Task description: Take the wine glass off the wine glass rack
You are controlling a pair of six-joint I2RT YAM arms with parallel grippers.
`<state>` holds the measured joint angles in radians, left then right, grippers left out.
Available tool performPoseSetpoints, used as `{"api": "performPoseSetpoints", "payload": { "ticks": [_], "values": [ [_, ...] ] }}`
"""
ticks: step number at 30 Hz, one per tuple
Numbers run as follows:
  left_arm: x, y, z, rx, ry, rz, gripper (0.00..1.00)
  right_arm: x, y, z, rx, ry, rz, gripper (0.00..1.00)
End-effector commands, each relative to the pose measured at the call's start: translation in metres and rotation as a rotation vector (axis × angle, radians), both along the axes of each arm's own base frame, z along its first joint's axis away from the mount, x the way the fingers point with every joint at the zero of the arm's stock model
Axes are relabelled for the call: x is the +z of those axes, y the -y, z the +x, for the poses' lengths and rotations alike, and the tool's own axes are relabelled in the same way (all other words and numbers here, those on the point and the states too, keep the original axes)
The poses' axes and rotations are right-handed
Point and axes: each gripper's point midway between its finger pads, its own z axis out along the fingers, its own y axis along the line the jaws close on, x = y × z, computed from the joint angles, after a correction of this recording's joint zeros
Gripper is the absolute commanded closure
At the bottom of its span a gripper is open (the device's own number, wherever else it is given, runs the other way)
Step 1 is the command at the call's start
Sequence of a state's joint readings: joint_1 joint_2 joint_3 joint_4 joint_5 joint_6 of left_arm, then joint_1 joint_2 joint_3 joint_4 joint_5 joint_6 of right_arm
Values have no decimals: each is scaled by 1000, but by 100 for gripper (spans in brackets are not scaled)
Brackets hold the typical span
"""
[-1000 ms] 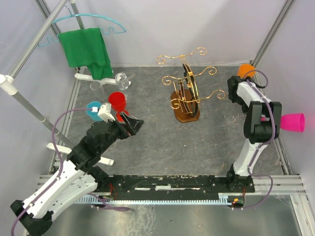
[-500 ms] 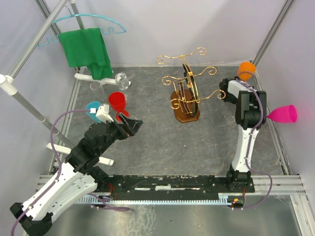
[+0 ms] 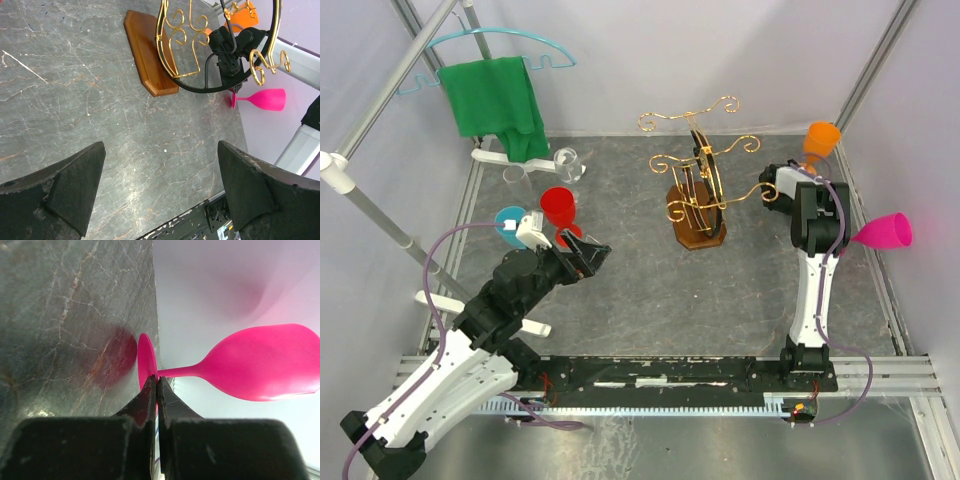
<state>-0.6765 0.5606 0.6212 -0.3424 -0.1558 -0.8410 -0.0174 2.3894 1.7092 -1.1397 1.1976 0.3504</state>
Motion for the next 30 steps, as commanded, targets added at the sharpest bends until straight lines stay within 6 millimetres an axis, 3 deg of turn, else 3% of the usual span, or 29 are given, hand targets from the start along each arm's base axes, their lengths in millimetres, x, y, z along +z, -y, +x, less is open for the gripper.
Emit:
{"api": "performPoseSetpoints", "payload": {
  "ticks": [1, 18, 30],
  "values": [
    [12, 2, 3, 12, 22, -33, 1, 3, -5, 16, 25, 31, -19, 99],
    [7, 3, 3, 9, 10, -32, 1, -8, -20, 15, 107, -74, -100, 99],
    [5, 4, 2, 5, -1, -41, 1, -26, -38, 10, 124, -68, 56, 95]
  ]
}}
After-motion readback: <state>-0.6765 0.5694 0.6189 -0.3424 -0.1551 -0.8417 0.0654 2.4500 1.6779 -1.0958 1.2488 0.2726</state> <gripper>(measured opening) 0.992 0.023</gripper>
